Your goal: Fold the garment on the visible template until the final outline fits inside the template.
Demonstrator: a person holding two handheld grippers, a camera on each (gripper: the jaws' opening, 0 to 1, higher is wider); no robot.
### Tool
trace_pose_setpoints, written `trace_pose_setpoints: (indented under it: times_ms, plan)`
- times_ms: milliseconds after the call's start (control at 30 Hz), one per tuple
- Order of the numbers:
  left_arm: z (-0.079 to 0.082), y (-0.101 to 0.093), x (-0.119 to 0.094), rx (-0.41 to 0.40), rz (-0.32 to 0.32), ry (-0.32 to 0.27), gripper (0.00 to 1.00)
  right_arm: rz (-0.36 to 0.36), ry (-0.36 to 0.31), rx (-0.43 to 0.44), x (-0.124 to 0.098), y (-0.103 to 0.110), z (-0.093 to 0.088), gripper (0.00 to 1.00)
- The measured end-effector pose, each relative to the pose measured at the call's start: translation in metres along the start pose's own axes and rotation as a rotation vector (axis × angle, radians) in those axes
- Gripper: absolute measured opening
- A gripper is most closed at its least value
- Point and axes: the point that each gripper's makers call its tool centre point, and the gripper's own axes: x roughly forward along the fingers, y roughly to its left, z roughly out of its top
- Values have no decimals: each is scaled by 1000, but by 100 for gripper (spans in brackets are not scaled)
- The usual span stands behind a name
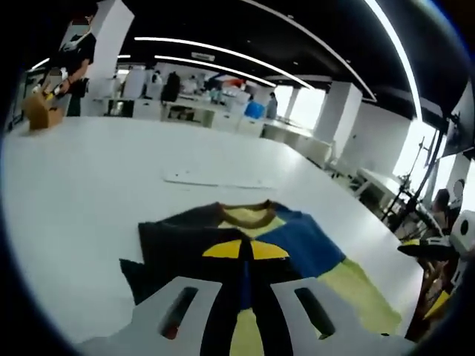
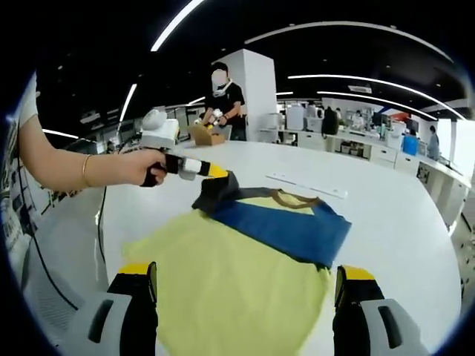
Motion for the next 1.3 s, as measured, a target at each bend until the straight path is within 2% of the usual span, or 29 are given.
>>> trace_pose_setpoints:
  times_ms: [233,333,400,567,800,933,1167,1300]
  plan:
    - [-28,-14,13,35,-25,75,0,-16,4,7,-4,-4,-3,99]
    - [-36,-20,17,28,-54,81,0,-18,1,16,-4,-5,-5,99]
    - [-46,-21,19,58,-46,119,0,-16,3,21,-2,-5,-6,99]
    - [-59,-25,22,48,-51,147,0,-11,2,21,1,-4,-7,99]
    - [-80,-30,24,94,-45,192,1,-10,3,24,1,-5,-8,99]
    - [-87,-33,23,107,-45,205,6,-14,3,26,0,-6,-8,99]
    - [-104,-49,16,132,-70,229,12,-20,3,32,-3,-7,-10,99]
    - [-100,-57,8,142,-92,202,15,-21,-2,31,-3,-7,-8,99]
